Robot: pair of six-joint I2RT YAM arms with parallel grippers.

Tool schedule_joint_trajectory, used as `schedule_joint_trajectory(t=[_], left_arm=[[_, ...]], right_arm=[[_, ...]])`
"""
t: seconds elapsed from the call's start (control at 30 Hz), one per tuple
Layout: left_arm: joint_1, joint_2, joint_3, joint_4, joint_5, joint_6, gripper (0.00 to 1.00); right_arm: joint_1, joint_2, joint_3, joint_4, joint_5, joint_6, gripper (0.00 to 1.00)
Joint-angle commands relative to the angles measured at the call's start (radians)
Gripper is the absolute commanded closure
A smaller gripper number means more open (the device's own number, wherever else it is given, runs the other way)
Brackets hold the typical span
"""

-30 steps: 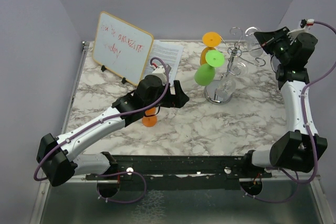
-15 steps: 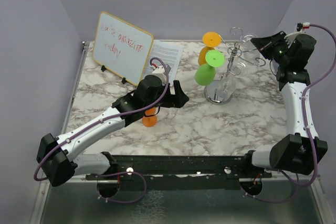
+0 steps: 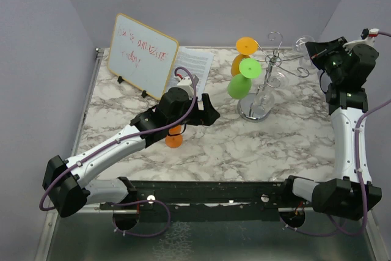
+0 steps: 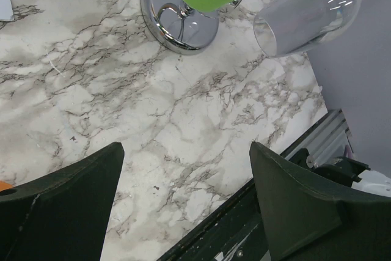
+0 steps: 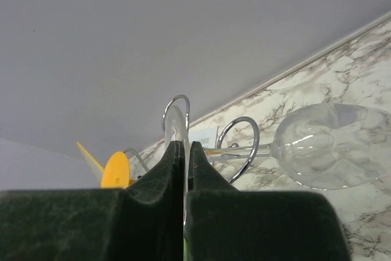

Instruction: Place the wine glass upside down on the wine glass rack

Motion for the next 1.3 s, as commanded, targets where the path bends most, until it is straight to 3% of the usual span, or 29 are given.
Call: schedule_joint_trajectory(t=[0.0,0.47,0.77,1.27], left_arm=[[0.009,0.003,0.004,0.006,-0.002,-0.008,0.15],[0.010,0.019,0.009,0.007,0.000,-0.005,0.15],[0.010,0.023,0.007,0.002,-0.006,-0.006,0.15],[0.012,-0.019,0.071,-0.108,-0.066,0.132,0.16]], right_arm=[[-0.002,0.014,0.009,0.052,0.084,-0.042,0.99],[-0.002,0.143,0.103,0.009,0.005,-0.068,0.95],[-0.002,0.170,0.146,-0.083,0.010,-0.120,0.65],[-0.002,0.080,0.142,-0.175,0.039,-0.146,0.40]])
